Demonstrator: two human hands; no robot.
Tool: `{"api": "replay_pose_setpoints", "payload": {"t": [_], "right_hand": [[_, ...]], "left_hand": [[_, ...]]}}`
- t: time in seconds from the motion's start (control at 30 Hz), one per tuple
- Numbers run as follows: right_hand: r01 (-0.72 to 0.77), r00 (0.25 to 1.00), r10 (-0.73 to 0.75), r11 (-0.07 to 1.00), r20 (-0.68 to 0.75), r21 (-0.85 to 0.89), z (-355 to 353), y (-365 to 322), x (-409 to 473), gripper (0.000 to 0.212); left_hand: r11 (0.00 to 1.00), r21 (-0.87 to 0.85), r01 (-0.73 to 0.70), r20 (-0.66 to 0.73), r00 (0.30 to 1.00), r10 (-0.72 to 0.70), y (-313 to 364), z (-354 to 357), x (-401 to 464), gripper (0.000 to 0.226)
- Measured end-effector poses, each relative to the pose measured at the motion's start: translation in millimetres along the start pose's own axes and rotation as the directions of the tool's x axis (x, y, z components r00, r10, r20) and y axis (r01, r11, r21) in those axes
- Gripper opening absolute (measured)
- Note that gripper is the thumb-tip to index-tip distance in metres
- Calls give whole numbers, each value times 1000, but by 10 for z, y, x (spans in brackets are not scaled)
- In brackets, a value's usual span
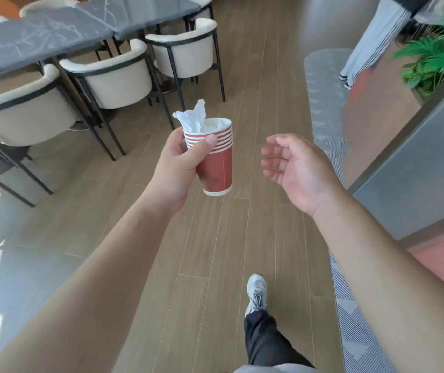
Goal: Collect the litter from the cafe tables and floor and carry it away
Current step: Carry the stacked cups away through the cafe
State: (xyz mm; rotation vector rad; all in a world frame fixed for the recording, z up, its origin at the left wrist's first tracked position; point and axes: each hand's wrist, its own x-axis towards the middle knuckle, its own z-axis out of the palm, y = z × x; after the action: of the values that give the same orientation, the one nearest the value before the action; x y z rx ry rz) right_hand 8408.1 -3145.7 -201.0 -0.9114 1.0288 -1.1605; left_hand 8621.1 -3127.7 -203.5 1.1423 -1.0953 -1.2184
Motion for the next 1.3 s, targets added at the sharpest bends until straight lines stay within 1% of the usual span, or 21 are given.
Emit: {"api": "replay_pose_setpoints", "payload": {"t": [0.17,0.3,0.47,0.6,0.67,0.87,0.97,1.0,1.2,1.3], "right_hand": [[-32,999,31,999,25,41,-175,-79,996,25],[-48,998,46,998,32,51,-376,-324,1757,24],[-30,998,28,998,47,47,-600,-650,2566,25],[-15,998,11,998,59,62,-647,-820,3038,25],[-9,998,5,998,65,61,-641,-872,3258,25],[-8,999,6,999,49,38,-465,-925,3978,25],[-6,999,5,1000,45,23,-294,-882,4394,22],[-5,999,4,1000,36,19,-226,-864,4549,22],[-6,1000,6,1000,-26,-3,349,-791,5534,22],[-13,999,12,1000,-49,-19,694,-825,6026,22]], "left_hand": [[999,32,4,-32,999,-3,-28,202,940,56],[999,49,23,-37,999,-21,22,472,1706,52],[999,49,-12,-25,1000,13,117,716,2529,45],[998,56,-29,-21,999,30,201,789,3039,53],[998,51,-43,-19,999,44,230,771,3272,52],[998,45,-52,-2,999,53,204,567,3960,49],[998,38,-47,9,999,47,124,374,4395,35],[999,31,-44,15,999,44,92,302,4556,34],[1000,12,-10,70,998,9,6,-220,5638,54],[1000,-3,1,89,996,0,62,-519,6172,54]]}}
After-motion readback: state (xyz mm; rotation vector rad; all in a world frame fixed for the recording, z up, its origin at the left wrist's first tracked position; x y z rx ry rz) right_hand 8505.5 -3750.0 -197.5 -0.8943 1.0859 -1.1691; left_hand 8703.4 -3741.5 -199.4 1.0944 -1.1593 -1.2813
